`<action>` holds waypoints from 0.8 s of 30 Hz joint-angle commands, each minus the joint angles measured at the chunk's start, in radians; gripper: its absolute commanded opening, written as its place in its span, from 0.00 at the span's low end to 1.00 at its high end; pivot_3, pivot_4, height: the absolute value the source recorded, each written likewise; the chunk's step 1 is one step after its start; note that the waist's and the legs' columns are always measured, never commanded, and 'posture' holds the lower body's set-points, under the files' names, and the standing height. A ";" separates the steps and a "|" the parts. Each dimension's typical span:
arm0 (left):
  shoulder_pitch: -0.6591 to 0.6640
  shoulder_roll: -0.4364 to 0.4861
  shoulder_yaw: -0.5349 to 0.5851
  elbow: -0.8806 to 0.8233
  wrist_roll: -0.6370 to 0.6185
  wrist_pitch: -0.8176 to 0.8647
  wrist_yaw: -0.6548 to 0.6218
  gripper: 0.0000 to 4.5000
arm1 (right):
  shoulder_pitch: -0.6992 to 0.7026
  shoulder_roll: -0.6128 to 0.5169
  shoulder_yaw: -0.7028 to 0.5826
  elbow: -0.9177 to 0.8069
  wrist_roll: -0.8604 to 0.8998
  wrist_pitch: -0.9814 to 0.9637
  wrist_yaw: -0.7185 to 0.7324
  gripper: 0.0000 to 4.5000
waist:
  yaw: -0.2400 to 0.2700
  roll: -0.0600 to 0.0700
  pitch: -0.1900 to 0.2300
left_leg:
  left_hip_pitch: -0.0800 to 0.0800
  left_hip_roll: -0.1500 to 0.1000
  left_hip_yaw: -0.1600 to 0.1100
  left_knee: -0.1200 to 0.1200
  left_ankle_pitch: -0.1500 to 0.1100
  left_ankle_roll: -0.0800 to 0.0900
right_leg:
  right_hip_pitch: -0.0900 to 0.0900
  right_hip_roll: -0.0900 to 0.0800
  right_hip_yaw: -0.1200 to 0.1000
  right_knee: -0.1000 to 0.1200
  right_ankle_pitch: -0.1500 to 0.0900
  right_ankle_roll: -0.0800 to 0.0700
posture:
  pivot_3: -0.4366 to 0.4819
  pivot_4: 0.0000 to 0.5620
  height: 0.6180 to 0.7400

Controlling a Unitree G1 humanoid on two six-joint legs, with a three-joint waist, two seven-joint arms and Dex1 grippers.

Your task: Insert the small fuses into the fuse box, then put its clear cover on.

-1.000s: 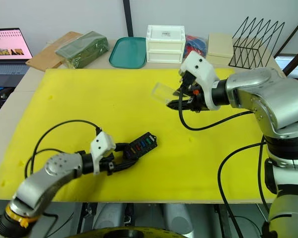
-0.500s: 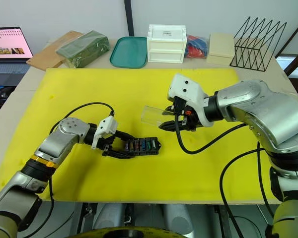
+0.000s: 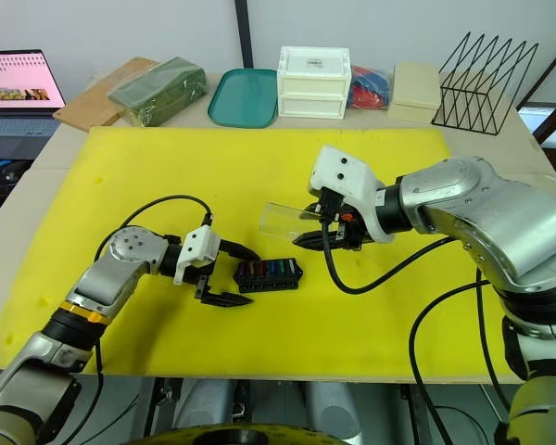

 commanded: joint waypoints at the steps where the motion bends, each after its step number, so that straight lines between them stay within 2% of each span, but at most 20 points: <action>1: 0.014 -0.013 0.029 -0.028 0.008 -0.010 0.048 1.00 | -0.007 0.002 -0.005 -0.019 0.008 -0.029 0.005 0.42 | 0.004 0.000 0.000 | 0.000 0.000 0.000 0.000 0.000 0.000 | 0.000 0.000 0.000 0.000 0.000 0.000 | 0.48 0.27 1.00; 4: 0.020 -0.021 0.027 -0.032 0.005 -0.016 0.054 1.00 | -0.004 -0.001 0.006 -0.022 0.006 -0.038 0.008 0.42 | 0.007 0.000 0.000 | 0.000 0.000 0.000 0.000 0.000 0.000 | 0.000 0.000 0.000 0.000 0.000 0.000 | 0.48 0.27 1.00; 9: 0.018 -0.022 0.015 -0.017 0.007 -0.055 0.026 0.64 | -0.006 -0.003 0.019 -0.028 0.017 -0.038 0.018 0.42 | 0.007 0.000 0.000 | 0.000 0.000 0.000 0.000 0.000 0.000 | 0.000 0.000 0.000 0.000 0.000 0.000 | 0.48 0.27 1.00; 10: 0.014 -0.020 0.012 -0.011 0.008 -0.060 0.017 0.61 | -0.006 -0.005 0.023 -0.030 0.020 -0.037 0.025 0.42 | 0.006 0.000 0.000 | 0.000 0.000 0.000 0.000 0.000 0.000 | 0.000 0.000 0.000 0.000 0.000 0.000 | 0.48 0.27 1.00; 14: -0.012 -0.017 0.006 0.025 0.016 -0.079 -0.010 0.61 | -0.009 -0.015 0.050 -0.040 0.040 -0.033 0.060 0.42 | 0.006 0.000 0.000 | 0.000 0.000 0.000 0.000 0.000 0.000 | 0.000 0.000 -0.001 0.000 0.000 0.000 | 0.48 0.27 1.00; 17: -0.042 -0.026 0.003 0.071 0.025 -0.104 -0.031 0.61 | -0.016 -0.019 0.116 -0.048 0.007 -0.046 0.069 0.42 | 0.006 0.000 0.000 | 0.000 0.000 0.000 0.000 0.000 0.000 | 0.000 0.000 -0.001 0.000 0.000 0.000 | 0.48 0.27 1.00; 20: -0.071 -0.042 -0.002 0.121 0.039 -0.135 -0.045 0.61 | -0.023 -0.001 0.195 -0.043 -0.050 -0.078 0.056 0.42 | 0.007 0.000 0.000 | 0.000 0.000 0.000 0.000 0.000 0.000 | 0.000 0.000 -0.001 0.000 0.000 0.000 | 0.48 0.27 1.00; 24: -0.095 -0.062 -0.008 0.162 0.054 -0.156 -0.053 0.61 | -0.039 0.076 0.233 -0.009 -0.064 -0.031 0.005 0.42 | 0.007 0.000 0.000 | -0.001 0.000 0.000 0.001 0.000 0.000 | 0.000 0.000 -0.001 0.000 0.000 0.000 | 0.48 0.27 1.00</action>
